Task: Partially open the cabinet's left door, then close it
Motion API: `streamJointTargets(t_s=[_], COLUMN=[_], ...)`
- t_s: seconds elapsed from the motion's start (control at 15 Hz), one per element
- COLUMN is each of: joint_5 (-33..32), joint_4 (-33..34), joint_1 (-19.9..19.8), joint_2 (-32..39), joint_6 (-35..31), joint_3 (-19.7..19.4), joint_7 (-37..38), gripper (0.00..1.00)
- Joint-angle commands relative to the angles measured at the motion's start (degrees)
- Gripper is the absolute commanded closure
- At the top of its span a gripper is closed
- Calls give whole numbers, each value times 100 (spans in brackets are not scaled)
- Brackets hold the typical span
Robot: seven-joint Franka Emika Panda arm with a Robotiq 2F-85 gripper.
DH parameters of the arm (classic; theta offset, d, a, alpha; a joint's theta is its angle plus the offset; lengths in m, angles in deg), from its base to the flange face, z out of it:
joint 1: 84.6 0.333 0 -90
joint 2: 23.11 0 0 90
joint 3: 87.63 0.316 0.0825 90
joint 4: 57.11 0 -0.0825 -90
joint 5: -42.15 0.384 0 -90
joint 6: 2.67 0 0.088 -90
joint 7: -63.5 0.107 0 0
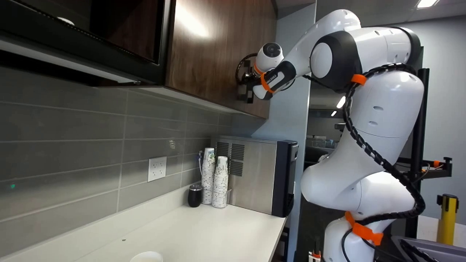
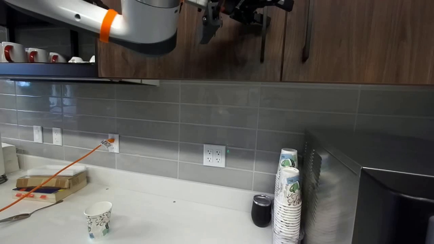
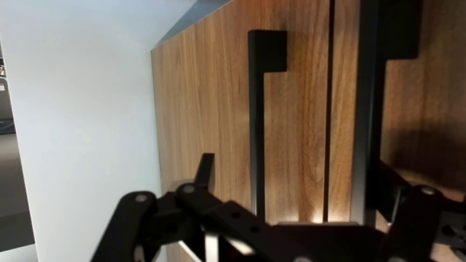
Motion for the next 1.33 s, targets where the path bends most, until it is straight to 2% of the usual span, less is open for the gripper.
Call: streamJointTargets(t_s=[0.0, 0.4, 0.6, 0.87, 1.27], joint_5=[-88, 38, 281, 669, 967], joint_4=[34, -220, -476, -973, -1584], joint_1=[-310, 227, 594, 1288, 1497], joint_2=[-49, -179, -387, -804, -1521], joint_6=[76, 411, 476, 539, 714], joint_3=[86, -425, -842, -1573, -2228], joint_7=[83, -521, -1008, -1830, -2639], gripper=[0, 0, 0, 0, 0])
